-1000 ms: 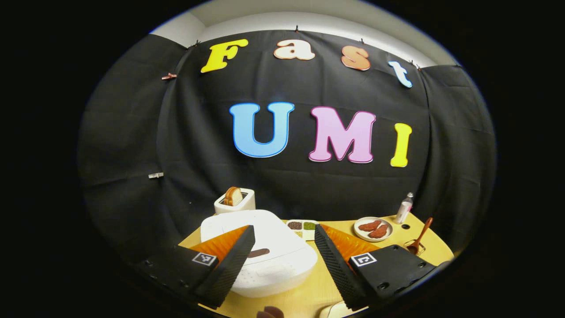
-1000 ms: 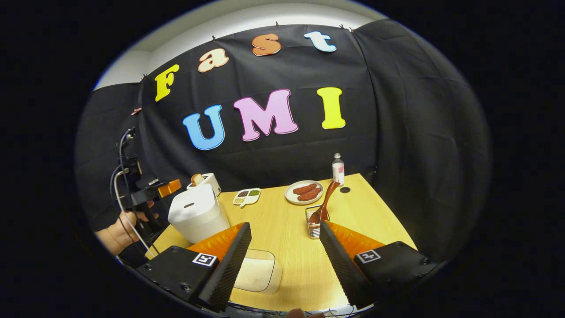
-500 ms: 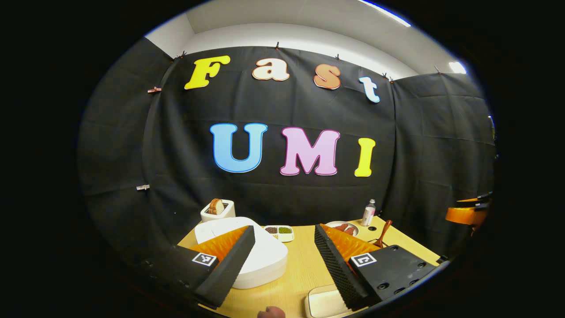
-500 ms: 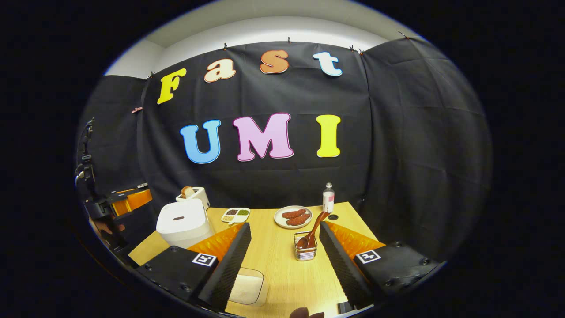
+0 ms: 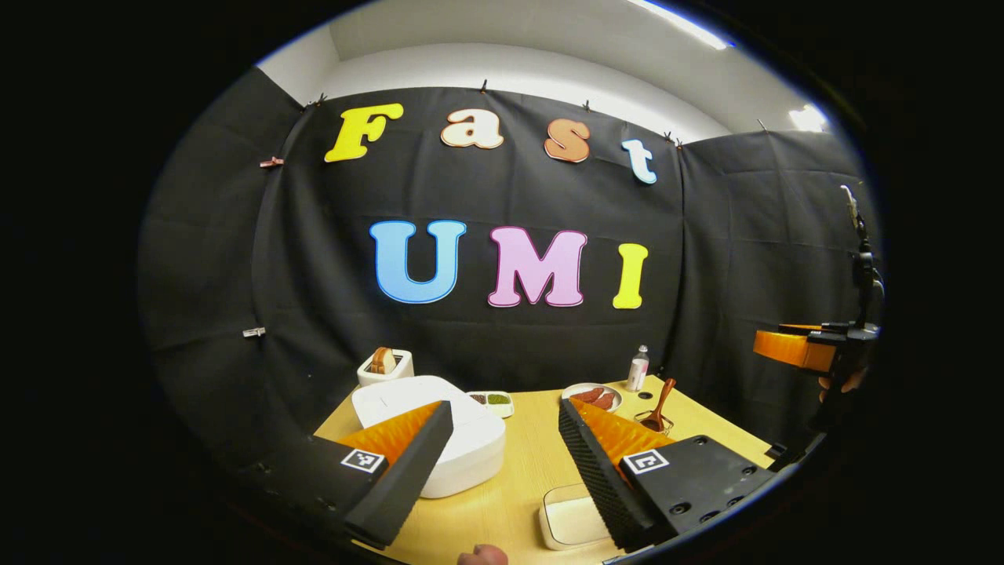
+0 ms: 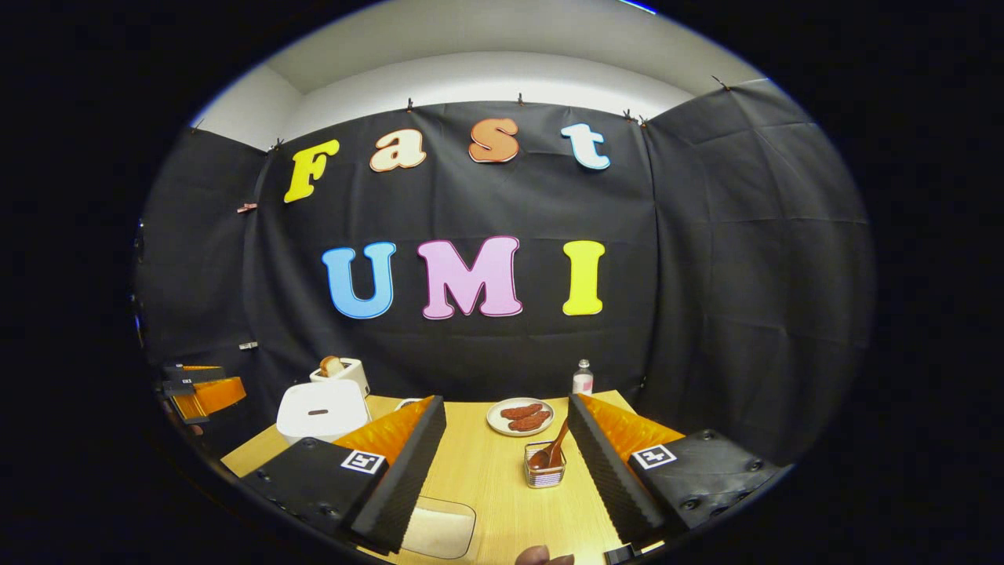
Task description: Close the left gripper, press the button to open the rice cooker; take a wooden spoon from the chopstick holder with the right hand, scoop a spoonful of rice and pour it into the rice cooker, then put the wooden spoon back into the chopstick holder.
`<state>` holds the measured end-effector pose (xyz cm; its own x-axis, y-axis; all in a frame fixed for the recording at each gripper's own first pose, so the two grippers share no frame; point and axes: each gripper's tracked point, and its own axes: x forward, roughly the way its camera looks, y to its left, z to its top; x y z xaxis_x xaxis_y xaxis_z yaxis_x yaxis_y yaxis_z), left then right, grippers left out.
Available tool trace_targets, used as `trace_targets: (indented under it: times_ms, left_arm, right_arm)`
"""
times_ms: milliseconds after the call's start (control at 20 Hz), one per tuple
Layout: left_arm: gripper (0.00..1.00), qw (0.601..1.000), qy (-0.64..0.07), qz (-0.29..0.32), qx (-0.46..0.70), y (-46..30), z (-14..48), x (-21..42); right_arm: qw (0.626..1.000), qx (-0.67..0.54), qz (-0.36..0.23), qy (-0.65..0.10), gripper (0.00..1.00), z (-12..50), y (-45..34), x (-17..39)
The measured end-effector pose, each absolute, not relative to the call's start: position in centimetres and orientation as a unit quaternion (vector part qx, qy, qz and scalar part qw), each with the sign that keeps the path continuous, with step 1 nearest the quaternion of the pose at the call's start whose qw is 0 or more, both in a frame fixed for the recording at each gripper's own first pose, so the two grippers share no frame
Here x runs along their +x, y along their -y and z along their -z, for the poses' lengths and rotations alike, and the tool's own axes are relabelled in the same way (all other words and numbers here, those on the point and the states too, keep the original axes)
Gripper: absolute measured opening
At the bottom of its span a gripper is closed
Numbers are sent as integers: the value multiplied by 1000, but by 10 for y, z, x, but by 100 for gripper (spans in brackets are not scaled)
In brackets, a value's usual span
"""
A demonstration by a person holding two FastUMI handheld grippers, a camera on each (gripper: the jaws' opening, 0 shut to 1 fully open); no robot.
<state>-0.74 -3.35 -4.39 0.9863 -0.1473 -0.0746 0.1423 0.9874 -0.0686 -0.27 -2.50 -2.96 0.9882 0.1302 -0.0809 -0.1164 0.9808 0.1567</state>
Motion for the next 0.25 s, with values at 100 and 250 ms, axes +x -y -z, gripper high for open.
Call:
trace_targets:
  times_ms: [100,250]
  left_arm:
    - [94,996,-37,77,-31,35,44,-11]
    - [94,995,-42,80,-42,35,49,-11]
  right_arm:
    - [994,75,-64,-46,98,28,22,-5]
    - [994,73,-64,-47,98,28,19,-7]
